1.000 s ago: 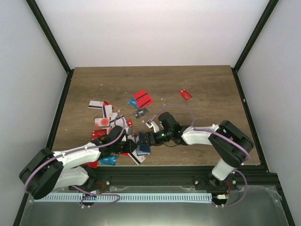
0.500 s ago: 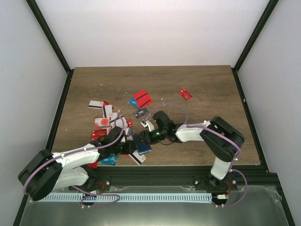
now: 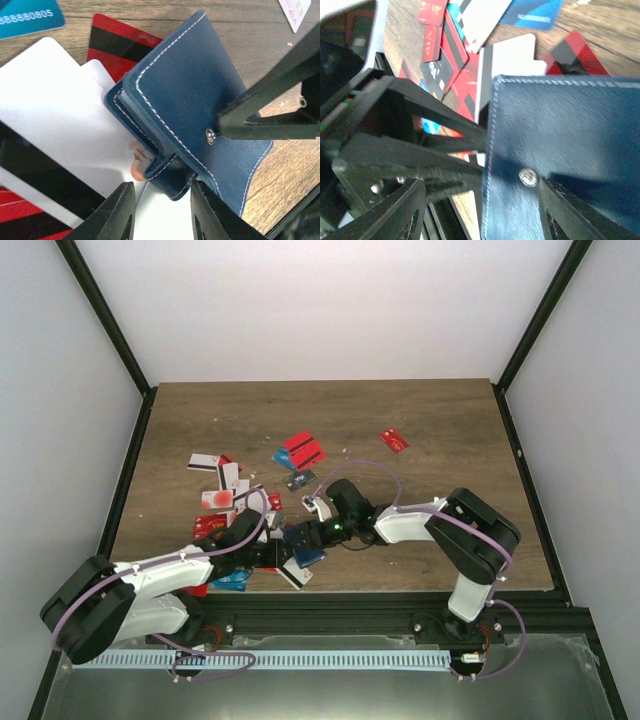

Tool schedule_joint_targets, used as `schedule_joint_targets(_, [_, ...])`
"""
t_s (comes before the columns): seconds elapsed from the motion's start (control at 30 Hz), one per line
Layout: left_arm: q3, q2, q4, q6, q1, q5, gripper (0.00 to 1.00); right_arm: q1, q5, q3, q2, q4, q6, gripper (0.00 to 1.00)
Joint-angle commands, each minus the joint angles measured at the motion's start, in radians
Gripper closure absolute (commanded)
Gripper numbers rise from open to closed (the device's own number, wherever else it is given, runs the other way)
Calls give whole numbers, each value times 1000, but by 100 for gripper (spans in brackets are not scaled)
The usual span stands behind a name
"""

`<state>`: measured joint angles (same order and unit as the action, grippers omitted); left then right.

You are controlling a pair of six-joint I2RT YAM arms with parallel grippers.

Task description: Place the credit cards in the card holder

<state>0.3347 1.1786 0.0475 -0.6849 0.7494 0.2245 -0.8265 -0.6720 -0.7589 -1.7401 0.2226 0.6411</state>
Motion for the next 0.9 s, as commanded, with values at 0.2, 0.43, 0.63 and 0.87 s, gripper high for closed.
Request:
schedule_joint_targets(0.2, [64,20,65,110,85,-117,59,43,52,177,50,-17,-2,36])
schedule_joint_targets(0.43, [128,142,51,126,170,-185,56,46,48,177,56,-24,-7,36])
schedule_joint_targets(0.63, [152,202,60,126,192,-272,55,50,27,187,67,-23,-19,36])
schedule_joint_targets(0.87, [161,273,-16,171,213,-268,52,53,7,195,60,-16,-27,36])
